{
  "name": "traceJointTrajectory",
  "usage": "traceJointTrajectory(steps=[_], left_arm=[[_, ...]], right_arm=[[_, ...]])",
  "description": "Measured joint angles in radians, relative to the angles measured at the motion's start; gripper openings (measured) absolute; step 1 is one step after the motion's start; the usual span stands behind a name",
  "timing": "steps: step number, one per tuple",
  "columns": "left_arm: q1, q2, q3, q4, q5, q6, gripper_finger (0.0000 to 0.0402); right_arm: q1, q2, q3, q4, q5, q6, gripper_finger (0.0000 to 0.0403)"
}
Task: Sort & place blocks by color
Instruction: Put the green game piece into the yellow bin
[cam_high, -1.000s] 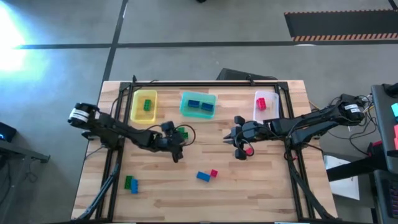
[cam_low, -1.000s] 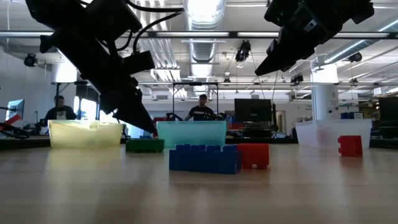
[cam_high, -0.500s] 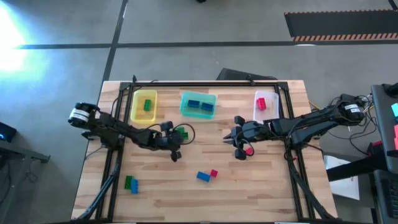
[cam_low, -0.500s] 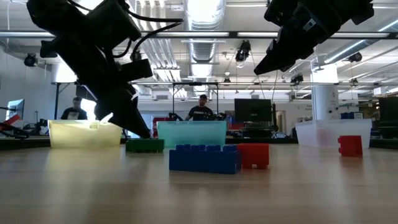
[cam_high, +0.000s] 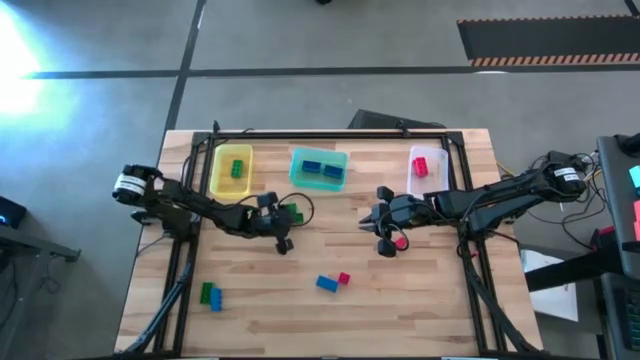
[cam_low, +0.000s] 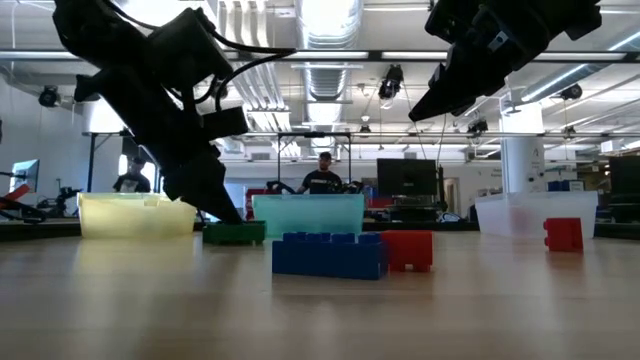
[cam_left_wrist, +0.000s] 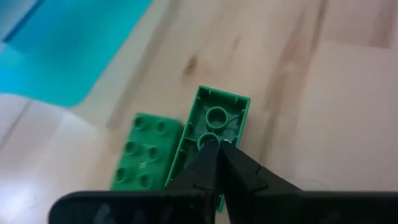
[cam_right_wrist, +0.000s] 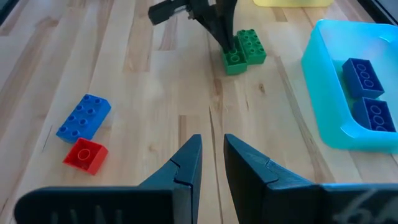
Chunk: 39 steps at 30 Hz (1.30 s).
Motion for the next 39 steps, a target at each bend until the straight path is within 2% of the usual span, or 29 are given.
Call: traceJointTrajectory(steps=[4,13,17,20,26,30,34,39], left_arm=[[-0.001,-0.002,0.011,0.024,0.076,-0.007,0.0],[-0.001,-0.04,0.031,0.032,0.083,-0.014,0.0],[-0.001,-0.049,0.028,0.034,0.126,0.001,0.001],[-0.001,-0.045,0.026,0.037,0.134,0.001,0.0045],[-0.001,-0.032,0.013,0.032,0.13,0.005,0.016],[-0.001,-0.032,0.004,0.038,0.08,0.015,0.0223],[-0.001,-0.032,-0.003,0.043,0.072,0.058,0.0252],[-0.001,-0.029,-0.003,0.066,0.073,0.065,0.0255]], right_arm=[[0.0,0.0,-0.001,0.0,0.0,0.0,0.0056],[0.0,0.0,-0.002,0.0,0.0,0.0,0.0056],[0.0,0.0,-0.002,0.0,0.0,0.0,0.0056],[0.0,0.0,-0.002,0.0,0.0,0.0,0.0057],[0.0,0.0,-0.002,0.0,0.0,0.005,0.0057],[0.0,0.0,-0.002,0.0,0.0,0.012,0.0057],[0.0,0.0,-0.002,0.0,0.0,0.013,0.0057],[0.0,0.0,-0.002,0.0,0.0,0.014,0.0057]])
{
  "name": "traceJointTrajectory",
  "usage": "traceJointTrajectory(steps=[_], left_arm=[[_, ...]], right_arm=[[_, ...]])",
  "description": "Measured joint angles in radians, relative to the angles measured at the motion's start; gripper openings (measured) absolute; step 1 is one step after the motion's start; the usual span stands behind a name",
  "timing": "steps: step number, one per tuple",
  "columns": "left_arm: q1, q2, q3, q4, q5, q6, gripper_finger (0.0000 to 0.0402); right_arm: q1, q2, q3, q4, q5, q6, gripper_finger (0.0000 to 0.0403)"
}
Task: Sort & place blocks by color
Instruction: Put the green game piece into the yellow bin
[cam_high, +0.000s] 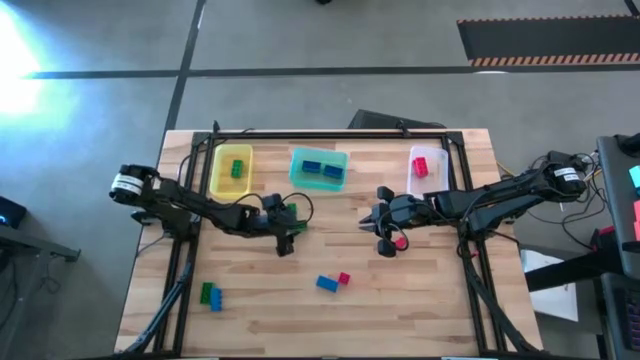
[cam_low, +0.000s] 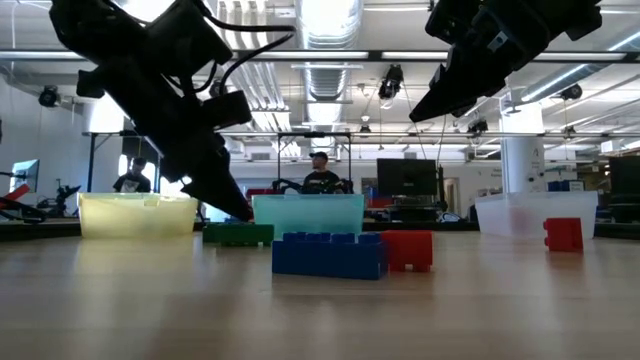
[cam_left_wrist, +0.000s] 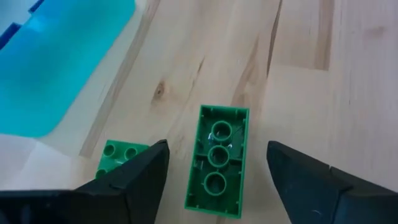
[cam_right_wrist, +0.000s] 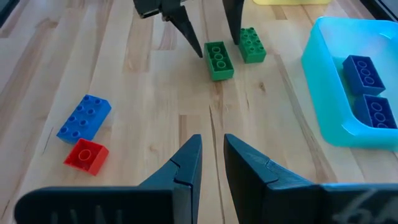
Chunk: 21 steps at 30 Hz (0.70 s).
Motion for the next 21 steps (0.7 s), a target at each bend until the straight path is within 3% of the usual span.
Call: traceJointTrajectory(steps=[15,21], left_arm=[[0.0,0.109,0.001,0.073,0.007,0.022,0.0254],[-0.001,0.111,0.002,0.076,0.008,0.02,0.022]], right_arm=[[0.0,0.0,-0.02,0.0,0.0,0.014,0.0057],[0.0,0.0,-0.021,0.001,0.0,0.019,0.0057]])
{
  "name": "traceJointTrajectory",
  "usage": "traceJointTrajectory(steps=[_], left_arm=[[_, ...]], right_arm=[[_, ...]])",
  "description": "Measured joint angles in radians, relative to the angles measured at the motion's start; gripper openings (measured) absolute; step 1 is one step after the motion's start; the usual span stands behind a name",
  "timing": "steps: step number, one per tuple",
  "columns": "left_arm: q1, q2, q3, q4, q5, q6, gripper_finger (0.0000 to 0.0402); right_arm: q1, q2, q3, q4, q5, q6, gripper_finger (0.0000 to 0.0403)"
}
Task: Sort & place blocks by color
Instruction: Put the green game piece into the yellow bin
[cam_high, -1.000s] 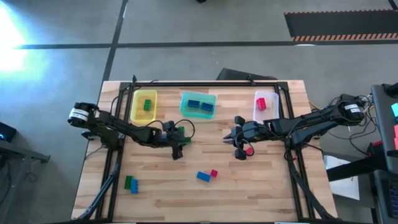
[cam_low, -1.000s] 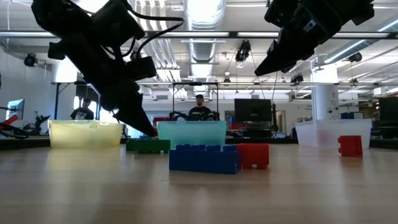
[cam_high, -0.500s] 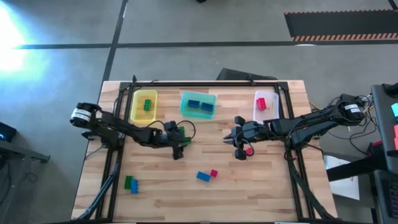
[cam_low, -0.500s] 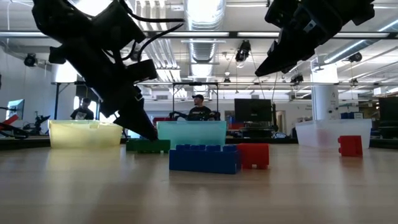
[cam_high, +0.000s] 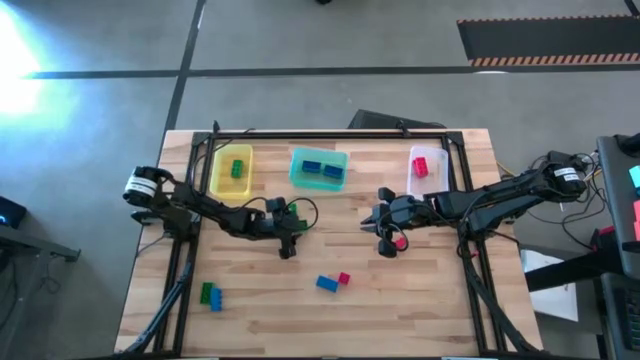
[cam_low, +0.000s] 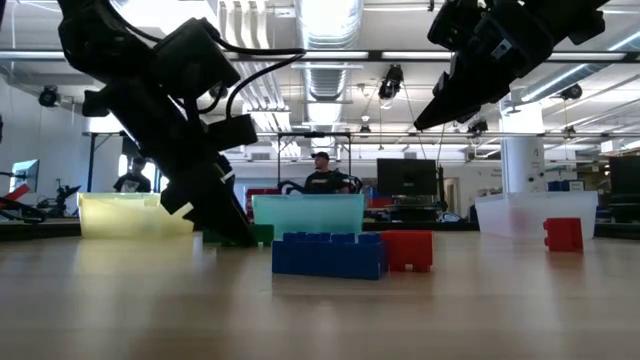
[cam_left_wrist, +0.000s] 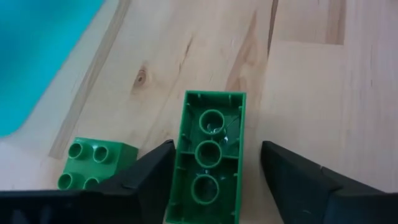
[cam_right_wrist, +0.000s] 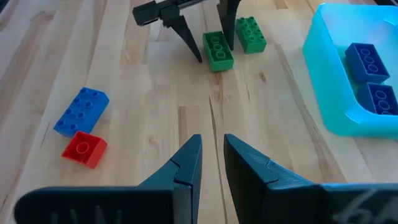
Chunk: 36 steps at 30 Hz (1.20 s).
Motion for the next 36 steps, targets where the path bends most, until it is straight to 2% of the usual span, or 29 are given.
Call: traceJointTrajectory(steps=[8,14,21,26,30,33,36], left_arm=[[0.0,0.0,0.001,0.002,0.0,-0.006,0.0122],[0.0,-0.026,0.021,-0.011,0.025,-0.032,0.0122],[0.003,-0.144,0.041,-0.013,0.016,-0.031,0.0122],[0.021,-0.277,0.03,-0.101,-0.107,-0.028,0.0125],[0.058,-0.377,0.014,-0.188,-0.275,-0.07,0.0126],[0.105,-0.438,0.0,-0.269,-0.403,-0.15,0.0126],[0.163,-0.485,-0.002,-0.386,-0.543,-0.308,0.0127]], right_arm=[[0.0,0.0,0.0,0.0,0.0,0.0,0.0057],[0.0,0.0,0.0,0.0,0.0,0.007,0.0057],[0.0,0.0,0.0,0.0,0.0,0.009,0.0057],[0.0,0.0,0.0,0.0,0.0,0.01,0.0057],[0.0,0.0,-0.001,0.003,0.0,0.008,0.0057],[0.0,0.0,-0.002,0.007,0.0,0.008,0.0057],[0.0,0.0,-0.002,0.007,0.0,0.008,0.0057]])
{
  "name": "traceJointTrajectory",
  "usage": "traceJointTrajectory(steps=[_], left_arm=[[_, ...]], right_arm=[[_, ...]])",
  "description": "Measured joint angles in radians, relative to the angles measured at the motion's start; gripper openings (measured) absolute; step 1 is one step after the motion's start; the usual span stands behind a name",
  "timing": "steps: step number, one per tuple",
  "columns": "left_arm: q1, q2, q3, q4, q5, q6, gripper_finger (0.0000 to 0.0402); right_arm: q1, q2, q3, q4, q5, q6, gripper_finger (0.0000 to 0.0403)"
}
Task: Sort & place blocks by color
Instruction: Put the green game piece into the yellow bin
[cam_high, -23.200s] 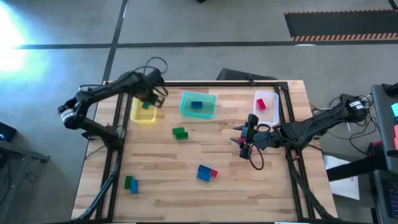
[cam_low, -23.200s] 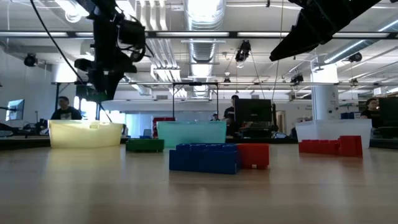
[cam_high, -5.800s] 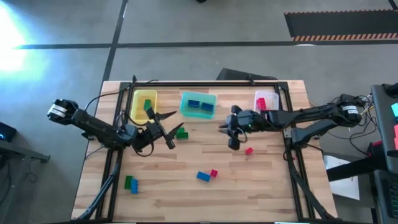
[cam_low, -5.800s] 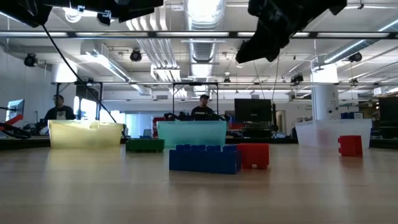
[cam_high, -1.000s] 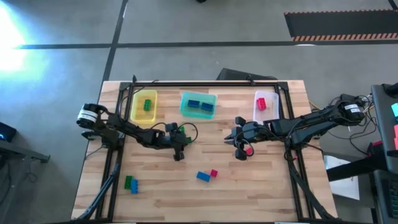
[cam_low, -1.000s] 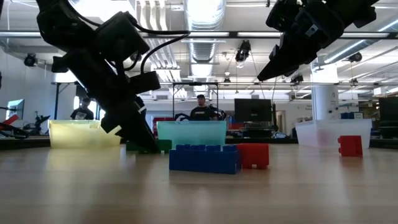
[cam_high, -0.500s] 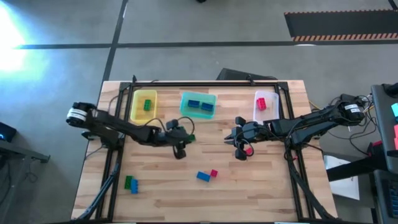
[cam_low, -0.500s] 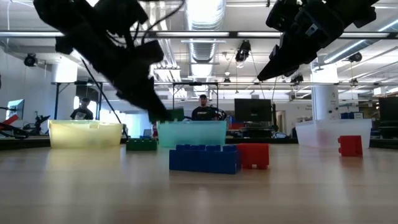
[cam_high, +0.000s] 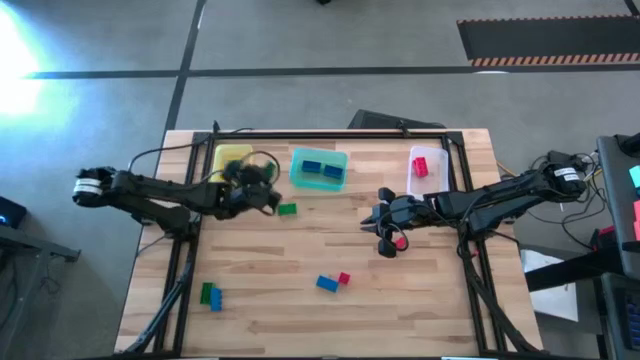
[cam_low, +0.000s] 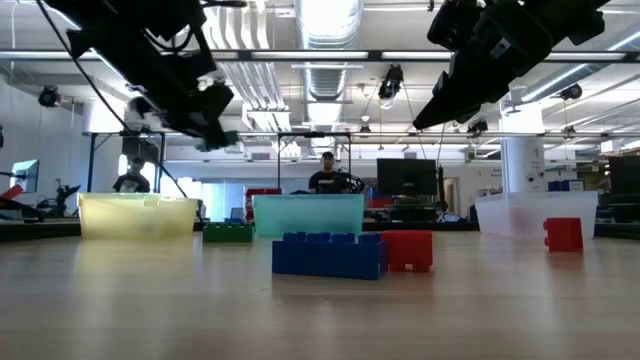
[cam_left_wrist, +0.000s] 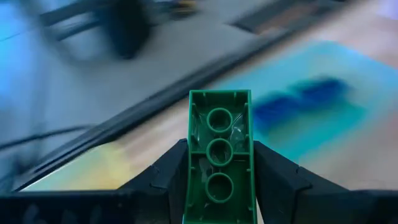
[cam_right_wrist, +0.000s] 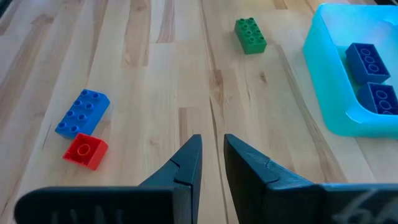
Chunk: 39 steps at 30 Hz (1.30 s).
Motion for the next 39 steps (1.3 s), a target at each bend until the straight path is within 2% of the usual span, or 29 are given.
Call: traceJointTrajectory(steps=[2,5,8,10,14,26,31,39], left_arm=[[0.042,-0.024,-0.001,-0.105,-0.068,-0.131,0.0127],[0.112,-0.039,-0.001,-0.249,-0.086,-0.3,0.0127],[0.189,-0.035,-0.001,-0.369,-0.047,-0.422,0.0128],[0.247,-0.024,-0.002,-0.419,0.017,-0.446,0.0128],[0.335,-0.006,-0.002,-0.41,0.142,-0.386,0.0128],[0.546,0.006,-0.002,-0.407,0.306,-0.242,0.0128],[0.609,0.033,-0.002,-0.407,0.335,-0.216,0.0128],[0.631,0.087,-0.002,-0.405,0.318,-0.211,0.0129]], right_arm=[[0.0,0.0,-0.002,0.0,0.0,0.0,0.0057],[0.0,0.0,-0.003,-0.001,0.0,0.0,0.0057],[0.0,0.0,-0.005,-0.001,0.0,0.0,0.0057],[0.0,0.0,-0.005,0.0,0.0,0.0,0.0057],[0.0,0.0,-0.005,0.0,0.0,0.0,0.0057],[0.0,0.0,-0.005,0.0,0.0,0.0,0.0057],[0.0,0.0,-0.005,0.0,0.0,0.0,0.0057],[0.0,0.0,-0.006,0.001,0.0,0.0,0.0057]])
